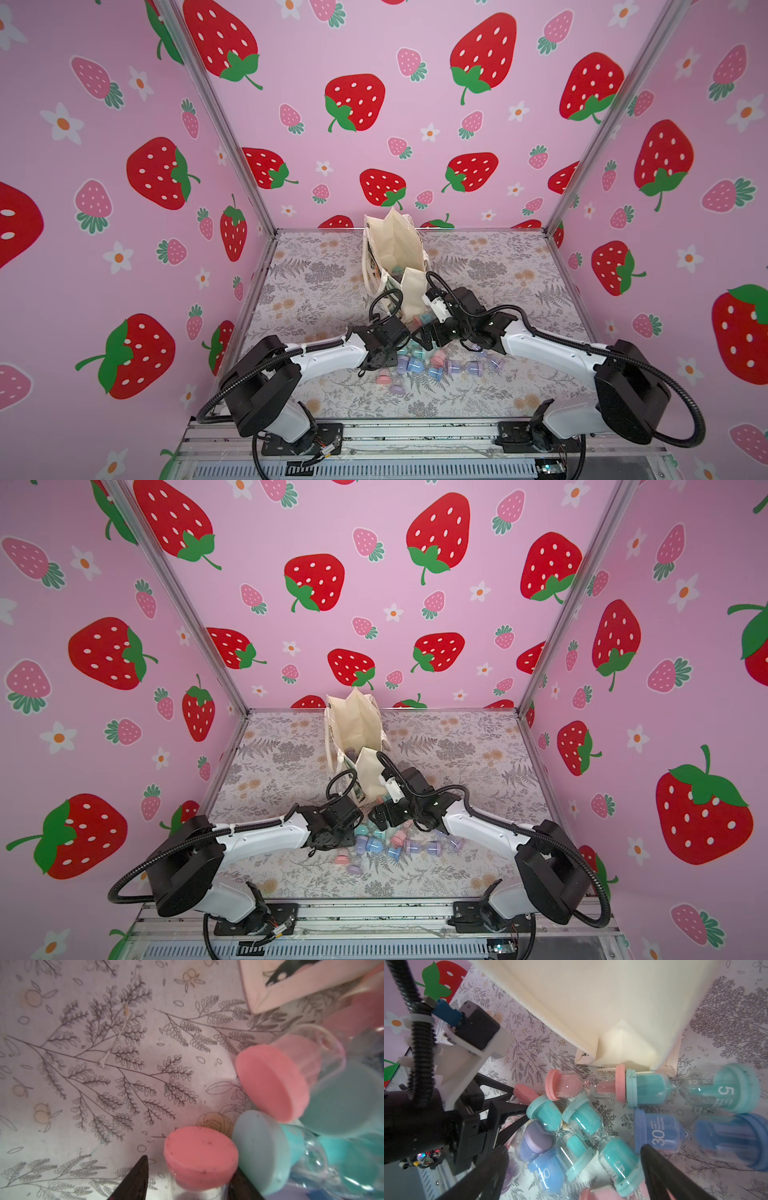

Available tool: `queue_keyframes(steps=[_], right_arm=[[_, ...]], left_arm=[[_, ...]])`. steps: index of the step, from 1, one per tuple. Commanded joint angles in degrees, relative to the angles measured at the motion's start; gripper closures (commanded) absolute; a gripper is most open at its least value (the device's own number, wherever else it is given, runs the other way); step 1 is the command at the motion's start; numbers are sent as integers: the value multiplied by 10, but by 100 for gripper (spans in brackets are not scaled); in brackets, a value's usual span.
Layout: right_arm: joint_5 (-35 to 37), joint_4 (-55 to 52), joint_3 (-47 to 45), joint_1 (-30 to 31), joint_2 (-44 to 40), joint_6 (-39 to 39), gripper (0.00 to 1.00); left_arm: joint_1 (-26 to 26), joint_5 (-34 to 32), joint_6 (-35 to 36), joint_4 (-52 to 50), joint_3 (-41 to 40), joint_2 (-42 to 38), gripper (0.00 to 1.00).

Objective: Put the hourglass into the canvas bag
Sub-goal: Pick up the hourglass from the center of the board.

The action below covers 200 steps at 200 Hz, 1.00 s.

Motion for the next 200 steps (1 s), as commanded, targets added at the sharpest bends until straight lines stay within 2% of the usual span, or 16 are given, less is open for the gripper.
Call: queue_keyframes(steps=[1,48,82,154,200], right_arm=[[7,9,-8,3,-9,5,1],[15,8,-10,3,-9,6,1],[17,8,-10,3,-9,8,1],[24,7,-6,1,-28,6,1],[28,5,-5,-4,-54,11,1]], left_arm=[[5,-25,6,11,21,16,44],[13,-4,10,30,20,50,52],[13,-7,11,22,23,44,57],[13,-50,2,-3,3,-30,63],[13,-85,-8,-21,-19,-105,68]])
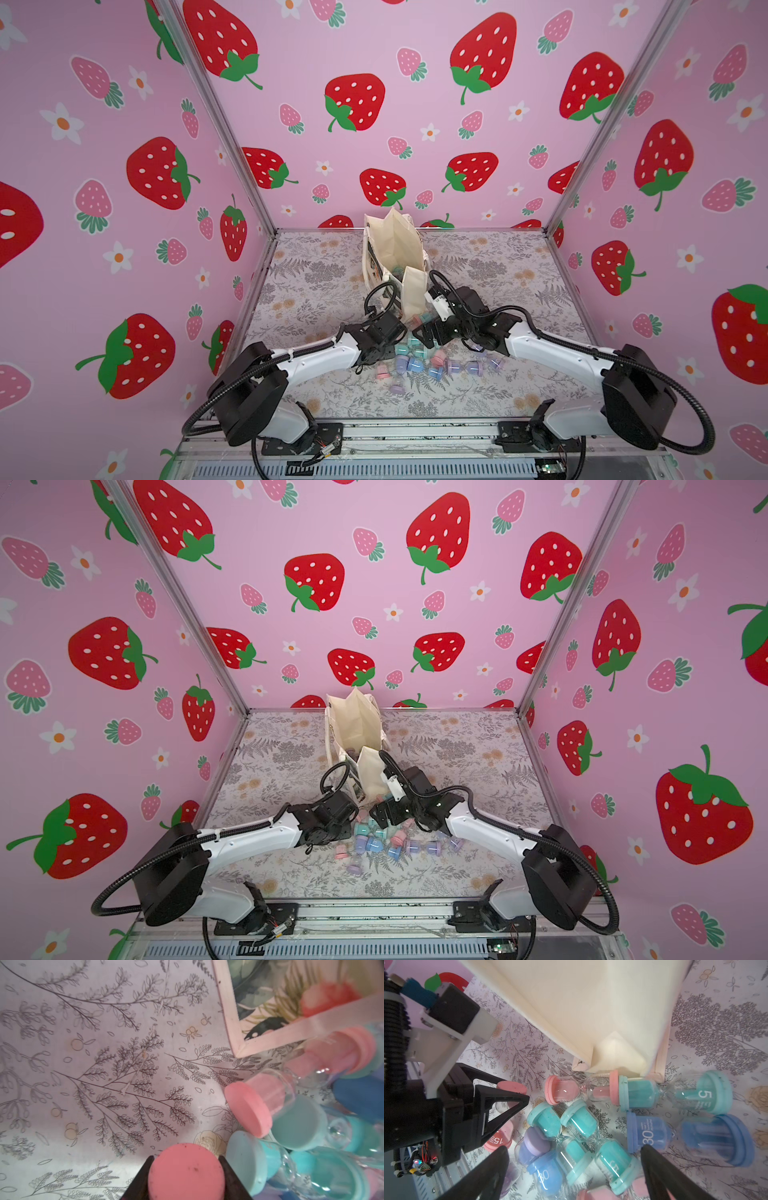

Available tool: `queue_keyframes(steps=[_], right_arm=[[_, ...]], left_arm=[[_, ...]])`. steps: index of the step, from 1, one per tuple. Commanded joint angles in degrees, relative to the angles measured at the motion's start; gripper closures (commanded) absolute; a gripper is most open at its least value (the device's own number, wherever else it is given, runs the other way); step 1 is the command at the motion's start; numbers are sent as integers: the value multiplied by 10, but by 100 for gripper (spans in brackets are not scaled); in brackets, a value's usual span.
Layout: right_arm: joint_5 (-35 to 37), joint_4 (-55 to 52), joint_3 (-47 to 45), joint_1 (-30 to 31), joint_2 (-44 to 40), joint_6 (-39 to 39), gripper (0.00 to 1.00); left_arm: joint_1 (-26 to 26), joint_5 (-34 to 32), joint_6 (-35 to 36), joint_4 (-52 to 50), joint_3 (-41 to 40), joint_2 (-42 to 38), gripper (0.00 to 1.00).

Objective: Put the hourglass into the canvas bag
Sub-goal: Pick up the hourglass from the center of the board.

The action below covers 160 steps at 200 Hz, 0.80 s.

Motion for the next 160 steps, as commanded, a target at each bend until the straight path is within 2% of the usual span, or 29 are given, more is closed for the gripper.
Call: queue_keyframes(steps=[1,43,85,122,160], right_arm=[[8,3,-1,-3,-26,10,1],[9,1,3,-10,-49,9,1],[-1,-11,19,-19,-67,11,1],[2,-43,43,-39,-89,20,1],[-1,-84,78,-67,-105,18,1]], left_arm=[[2,-48,-13,-26,-11,-41,68],[3,-86,-8,-33,-28,-118,70],[25,-100,41,-94,9,-191,70],[64,-75,116,-120,94,-235,70],[92,-38,188,-100,223,-215,71]])
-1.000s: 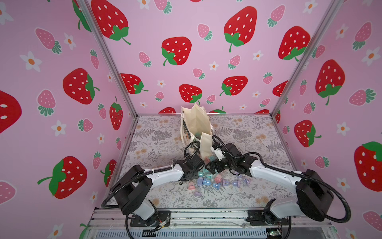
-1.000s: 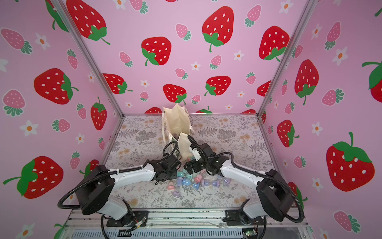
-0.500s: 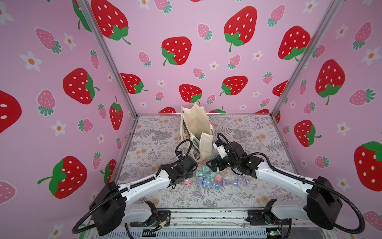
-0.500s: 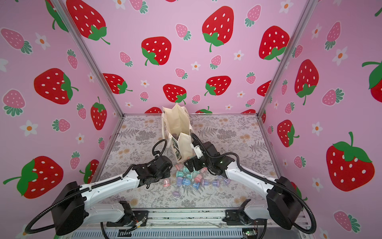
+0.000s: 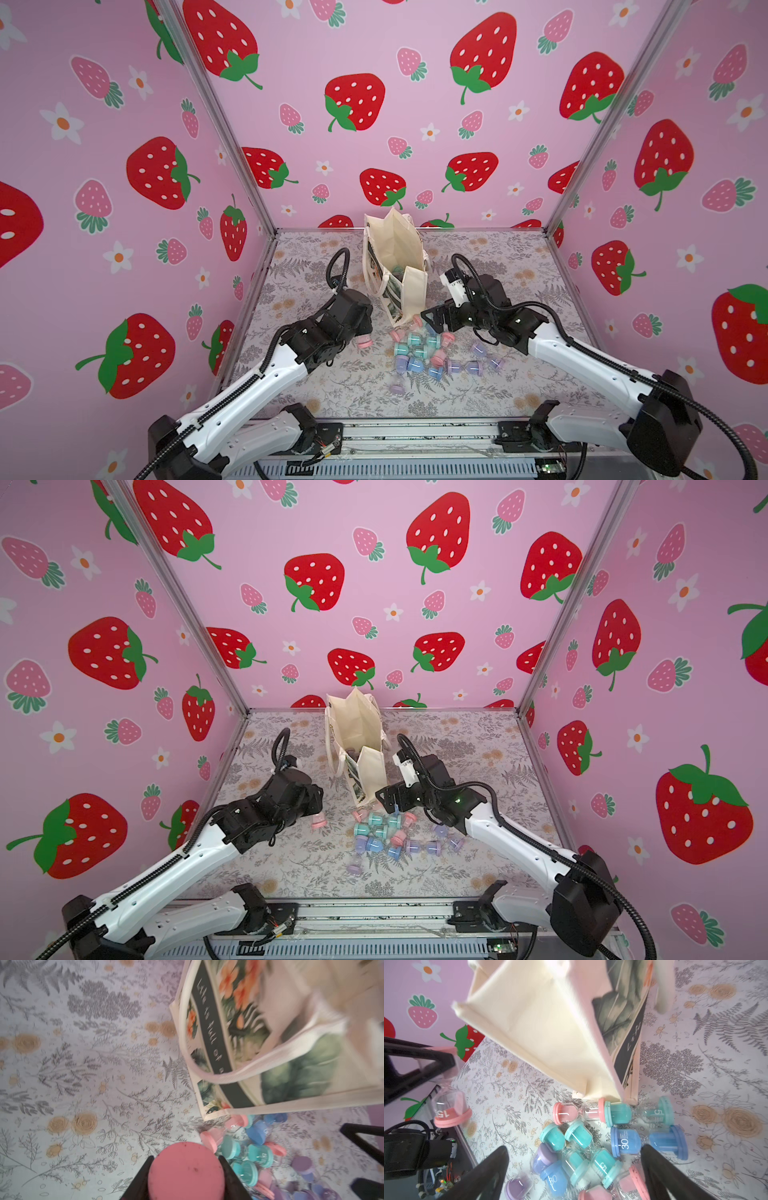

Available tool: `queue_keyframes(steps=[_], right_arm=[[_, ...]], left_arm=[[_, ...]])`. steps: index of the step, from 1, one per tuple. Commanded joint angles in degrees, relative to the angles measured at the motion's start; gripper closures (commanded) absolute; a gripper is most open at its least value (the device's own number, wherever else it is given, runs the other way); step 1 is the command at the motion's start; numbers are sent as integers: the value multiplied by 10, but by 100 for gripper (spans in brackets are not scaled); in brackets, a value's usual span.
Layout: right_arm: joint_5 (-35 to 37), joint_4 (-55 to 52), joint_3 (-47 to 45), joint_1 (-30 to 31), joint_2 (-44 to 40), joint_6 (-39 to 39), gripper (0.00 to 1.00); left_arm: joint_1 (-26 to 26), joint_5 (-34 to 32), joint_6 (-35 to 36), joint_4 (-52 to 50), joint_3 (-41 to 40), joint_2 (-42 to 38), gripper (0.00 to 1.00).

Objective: Put the hourglass into the canvas bag
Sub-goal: Pick up the hourglass from the center of the board, then place the hourglass in the canvas bag.

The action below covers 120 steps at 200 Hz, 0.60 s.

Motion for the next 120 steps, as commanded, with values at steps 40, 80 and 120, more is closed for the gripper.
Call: queue_keyframes(steps=[40,80,120], right_arm=[[-3,-76,66,-46,-26,8,1],[-19,-85,80,-78,-25,12,1],[-23,-76,85,-93,-19,-1,1]], left_arm=[[25,37,115,19,256,120,71],[29,31,149,52,394,247,72],[53,29,159,82,485,361,72]])
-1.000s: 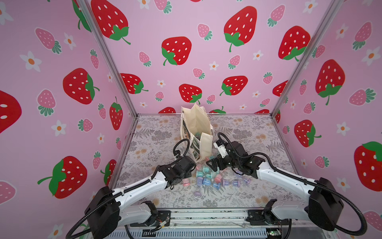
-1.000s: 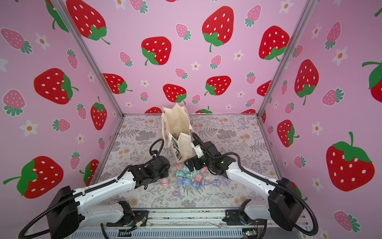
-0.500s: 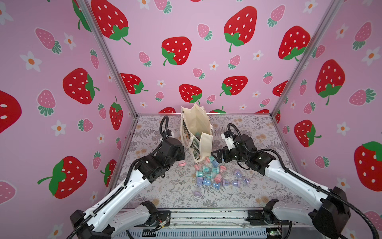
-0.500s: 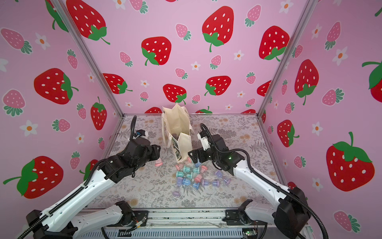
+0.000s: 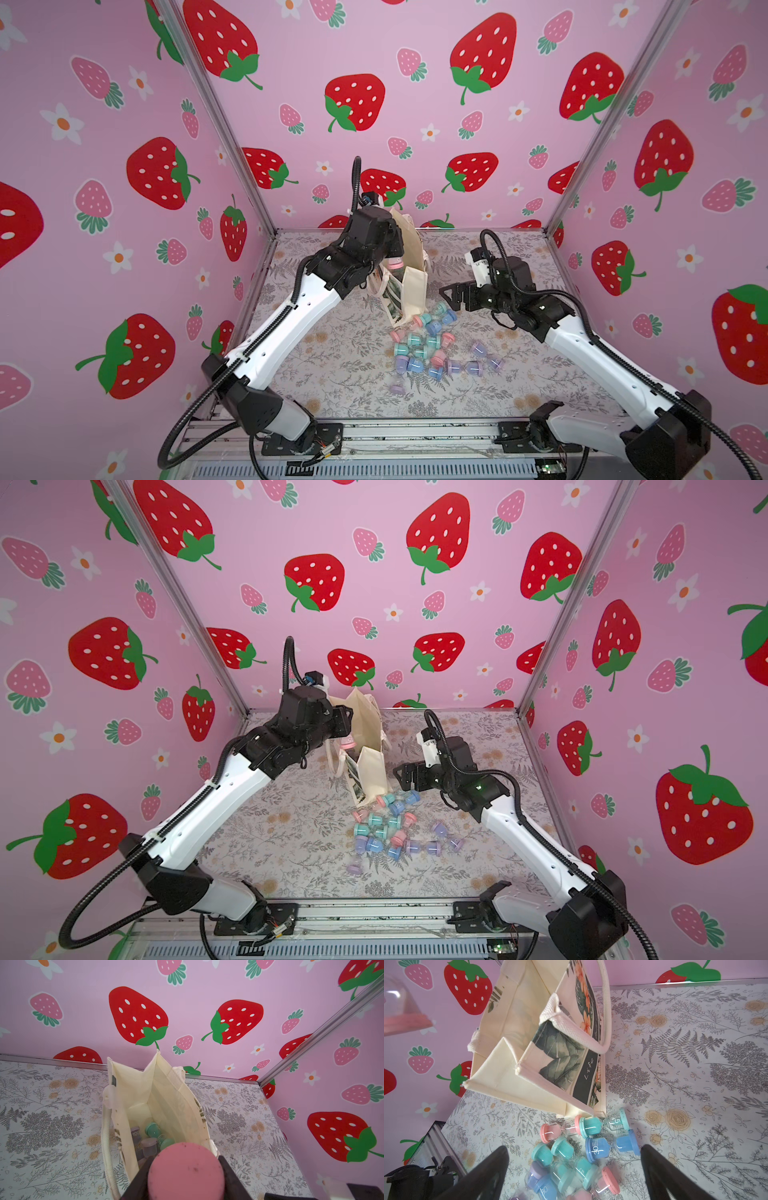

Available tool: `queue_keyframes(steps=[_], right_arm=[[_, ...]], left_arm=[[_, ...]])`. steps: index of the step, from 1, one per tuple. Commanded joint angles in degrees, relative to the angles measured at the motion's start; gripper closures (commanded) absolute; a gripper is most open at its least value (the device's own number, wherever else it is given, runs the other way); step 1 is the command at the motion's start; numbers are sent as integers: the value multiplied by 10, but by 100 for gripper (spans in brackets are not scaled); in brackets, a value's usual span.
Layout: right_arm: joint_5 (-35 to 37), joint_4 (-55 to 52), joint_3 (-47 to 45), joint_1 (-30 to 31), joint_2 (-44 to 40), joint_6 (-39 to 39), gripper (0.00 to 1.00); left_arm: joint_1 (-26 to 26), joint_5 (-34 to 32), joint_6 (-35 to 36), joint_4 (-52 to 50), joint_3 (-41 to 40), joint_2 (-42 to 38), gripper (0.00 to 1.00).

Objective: Put the hourglass into the canvas bag
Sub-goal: Place the hourglass in the canvas bag.

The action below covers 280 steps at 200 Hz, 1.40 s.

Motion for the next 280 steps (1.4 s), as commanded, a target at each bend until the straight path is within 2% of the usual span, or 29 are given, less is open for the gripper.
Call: queue_keyframes(steps=[1,24,74,138,218,280], right_arm=[[-9,-4,19,-6,2,-7,1],[-11,1,19,-12,8,-6,1],[-19,14,12,-27,21,-2,1],[-35,51,-13,-32,33,15,1],[-32,56,-18,-36,37,14,1],[-27,54,-13,-39,29,12,1]], left_arm=[[17,-8,19,31,59,48,72],[32,-9,12,20,100,107,73],[51,17,11,1,136,200,73],[63,11,12,-19,168,310,72],[67,12,17,-34,172,371,63],[67,23,18,-53,190,373,51]])
